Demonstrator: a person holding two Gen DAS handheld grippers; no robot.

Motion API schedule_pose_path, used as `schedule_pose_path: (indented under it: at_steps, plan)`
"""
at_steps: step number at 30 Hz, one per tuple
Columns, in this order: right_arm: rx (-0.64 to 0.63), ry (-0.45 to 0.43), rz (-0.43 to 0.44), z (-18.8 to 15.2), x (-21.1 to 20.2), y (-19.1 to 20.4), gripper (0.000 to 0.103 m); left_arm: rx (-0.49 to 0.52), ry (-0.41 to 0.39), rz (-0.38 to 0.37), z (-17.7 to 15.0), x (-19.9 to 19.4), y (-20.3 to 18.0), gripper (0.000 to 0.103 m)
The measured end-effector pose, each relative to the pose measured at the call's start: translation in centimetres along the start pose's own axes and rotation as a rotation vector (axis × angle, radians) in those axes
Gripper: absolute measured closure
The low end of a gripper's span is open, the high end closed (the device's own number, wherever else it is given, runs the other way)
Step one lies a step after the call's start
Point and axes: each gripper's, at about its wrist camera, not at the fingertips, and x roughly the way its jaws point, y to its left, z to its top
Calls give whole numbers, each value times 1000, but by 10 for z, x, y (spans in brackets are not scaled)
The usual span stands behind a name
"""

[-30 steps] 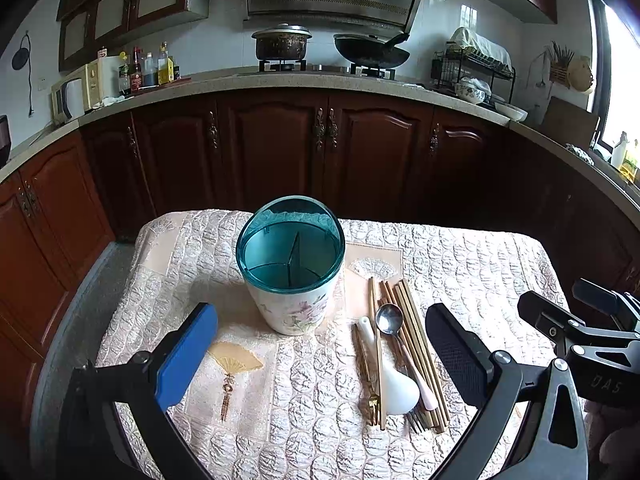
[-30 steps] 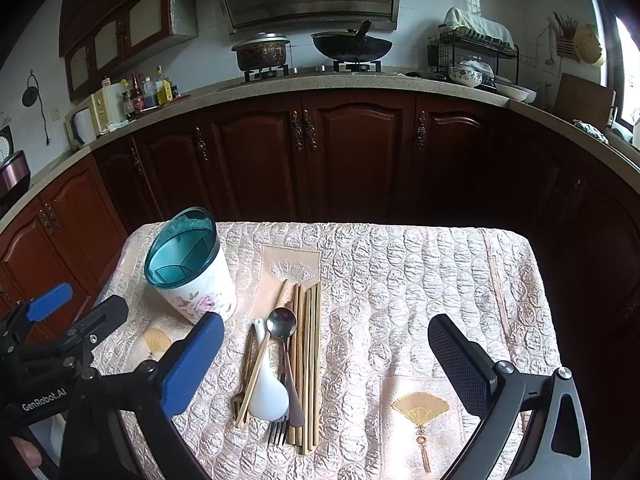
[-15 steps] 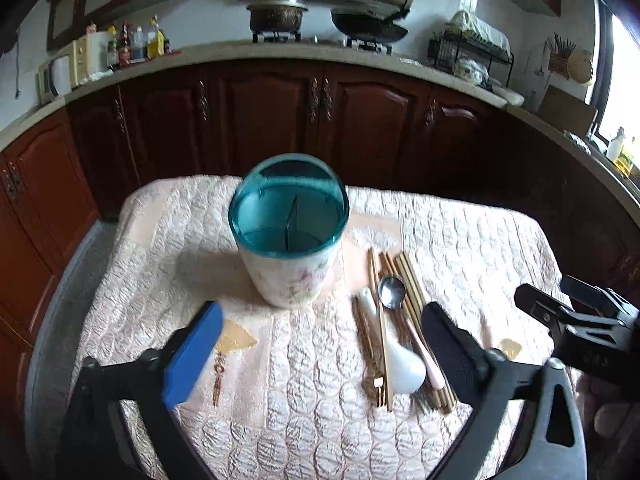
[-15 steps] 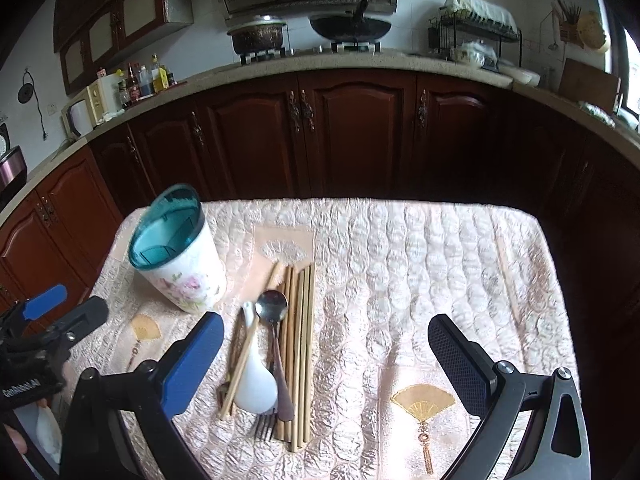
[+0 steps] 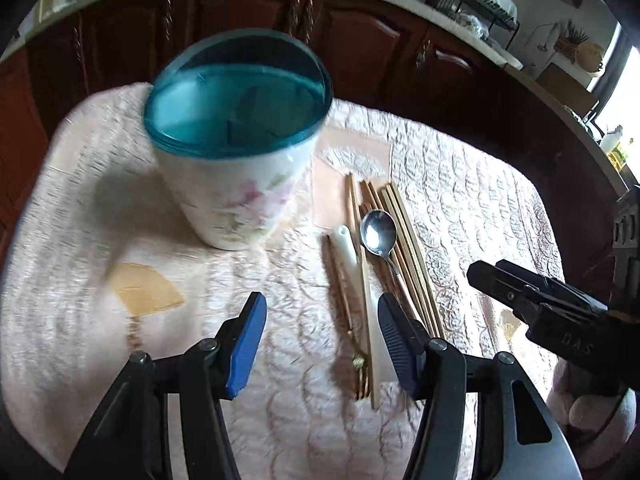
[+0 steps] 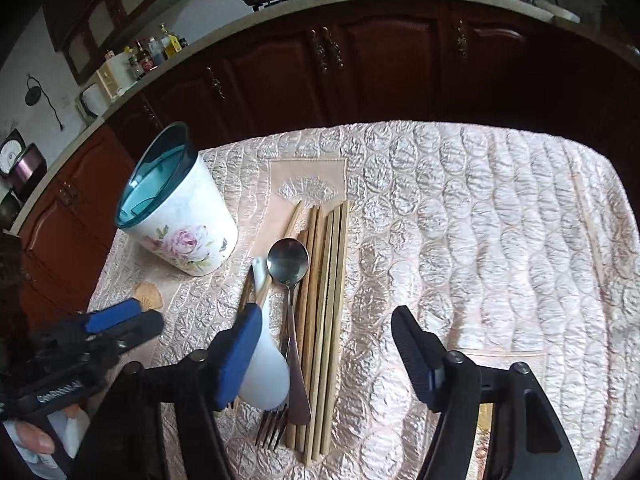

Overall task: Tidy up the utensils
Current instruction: 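Grasp the gold fork with the left tool while the right tool reaches toward the chopsticks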

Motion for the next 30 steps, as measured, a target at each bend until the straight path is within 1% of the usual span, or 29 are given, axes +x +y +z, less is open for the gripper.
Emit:
schedule_pose_path:
  at_steps: [1,2,4,7,9,11,13,15,16,18,20,22,23,24,25,26,28,30]
  plan:
    - [1,8,5,0,5,-1,44,-1,10,0,1,6,-1,51]
    - [0,17,10,1,9,-2,46,-1,25,5,3,16,-2,53]
    - [-10,35,25,3,19,-3,54,-4,47,8,5,30,-4,62]
    - [-44,48,45,9,32,2,60,-10,69,9,7,49,-6,68]
    - [-60,57,59,14,41,5,62,-13,79,12,8,57,-7,71]
    - [-67,63,78,21,51,7,63,-24,99,-1,11,66,-5,74]
    - [-72,63,102,29,61,8,63,-38,118,-13,12,73,-4,83]
    - [-88,50,133,37,70,9,60,-54,119,-29,12,76,0,88]
    - [-102,58,142,41,75,10,60,-62,119,-43,13,77,2,93]
    - [-134,73,166,47,86,13,60,-70,126,-73,13,78,6,94]
    - [-157,75,196,52,96,16,60,-65,130,-81,12,78,8,94]
    - [-173,94,211,56,109,17,60,-57,137,-87,10,75,10,94]
    - [-177,106,219,56,110,16,62,-56,138,-88,9,72,12,94]
    - [-181,119,238,55,114,17,64,-53,140,-89,8,71,14,94]
    - [-183,129,264,53,116,17,71,-50,143,-90,8,69,15,94]
    - [-188,134,275,53,118,18,74,-49,147,-90,6,67,17,94]
    - [-202,149,282,50,119,20,90,-45,152,-91,4,63,22,95]
    - [-191,161,304,43,116,19,94,-38,156,-92,-1,55,27,95]
